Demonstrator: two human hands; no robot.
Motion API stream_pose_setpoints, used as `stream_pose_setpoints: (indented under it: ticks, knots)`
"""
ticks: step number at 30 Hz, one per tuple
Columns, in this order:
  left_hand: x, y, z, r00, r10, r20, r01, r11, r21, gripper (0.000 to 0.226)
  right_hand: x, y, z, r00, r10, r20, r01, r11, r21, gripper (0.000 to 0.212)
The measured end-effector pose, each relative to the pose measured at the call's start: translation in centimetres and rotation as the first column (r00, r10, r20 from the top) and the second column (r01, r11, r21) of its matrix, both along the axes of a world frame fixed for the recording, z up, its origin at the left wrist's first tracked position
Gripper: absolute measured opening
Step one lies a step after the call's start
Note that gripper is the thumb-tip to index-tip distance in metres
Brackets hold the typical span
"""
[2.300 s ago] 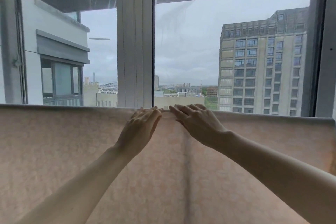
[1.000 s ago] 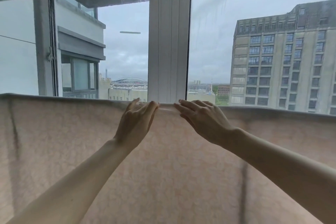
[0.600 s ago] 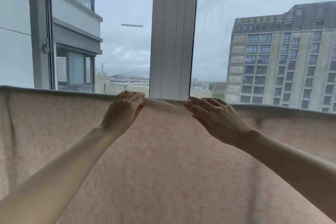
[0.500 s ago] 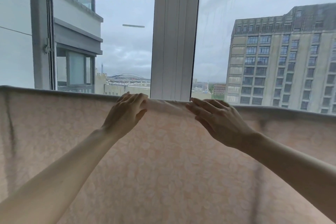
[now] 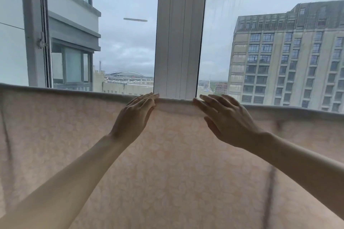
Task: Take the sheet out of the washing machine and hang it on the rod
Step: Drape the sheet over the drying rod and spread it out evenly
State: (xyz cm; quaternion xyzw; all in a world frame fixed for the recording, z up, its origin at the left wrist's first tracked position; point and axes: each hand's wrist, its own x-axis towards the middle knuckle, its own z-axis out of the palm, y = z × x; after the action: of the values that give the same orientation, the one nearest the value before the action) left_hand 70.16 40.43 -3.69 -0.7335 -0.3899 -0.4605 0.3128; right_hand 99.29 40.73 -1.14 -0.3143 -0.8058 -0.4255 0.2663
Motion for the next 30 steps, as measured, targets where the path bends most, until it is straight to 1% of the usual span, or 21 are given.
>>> stream_pose_setpoints:
  ticks: [2,5,8,10,12,16,19,23,25,28,30]
  knots:
    - [0.3,-0.1,-0.2,1.000,0.004,0.026,-0.003,1.000,-0.001,0.018,-1.4,0.2,-0.1,0.999,-0.006,0.036,0.006,1.000,0.015,0.056]
    - [0.8,-0.2,-0.6,0.999,0.015,0.033,-0.016,1.000,0.018,0.019,-4.1,0.9,0.3,0.997,0.036,0.063,-0.038,0.999,0.023,0.063]
    - [0.9,-0.3,-0.8,0.999,0.039,0.025,-0.039,0.999,0.028,0.022,-7.0,1.7,0.8,0.992,0.060,0.113,-0.064,0.998,0.027,0.062]
    - [0.8,-0.5,-0.8,0.998,0.056,0.009,-0.056,0.998,0.031,0.023,-8.5,2.3,0.9,0.993,0.065,0.093,-0.069,0.997,0.031,0.059]
    - [0.4,-0.6,-0.6,0.997,0.080,-0.005,-0.080,0.996,0.025,0.021,-9.3,2.8,0.8,0.995,0.082,0.059,-0.086,0.994,0.071,0.058]
    - [-0.7,-0.7,0.1,0.994,0.106,-0.025,-0.106,0.994,-0.011,0.023,-8.8,3.6,0.0,0.986,0.149,0.075,-0.160,0.970,0.182,0.057]
    - [-2.4,-0.4,0.6,0.977,0.210,-0.028,-0.211,0.977,-0.028,0.029,-8.1,4.0,-0.3,0.978,0.192,0.084,-0.206,0.952,0.226,0.049]
    - [-5.1,0.0,1.1,0.944,0.330,0.009,-0.329,0.943,-0.060,0.026,-7.5,4.4,-0.5,0.976,0.200,0.087,-0.215,0.948,0.235,0.046]
    - [-5.7,0.0,1.3,0.932,0.362,-0.012,-0.362,0.931,-0.046,0.024,-7.5,4.5,-0.6,0.978,0.191,0.088,-0.207,0.951,0.231,0.046]
    - [-5.8,-0.1,1.3,0.927,0.372,-0.047,-0.373,0.928,-0.009,0.025,-7.8,4.8,-0.7,0.980,0.184,0.081,-0.197,0.957,0.213,0.043]
    - [-6.1,-0.3,0.9,0.932,0.353,-0.083,-0.355,0.935,-0.011,0.027,-8.0,4.8,-0.6,0.982,0.173,0.076,-0.185,0.958,0.219,0.043]
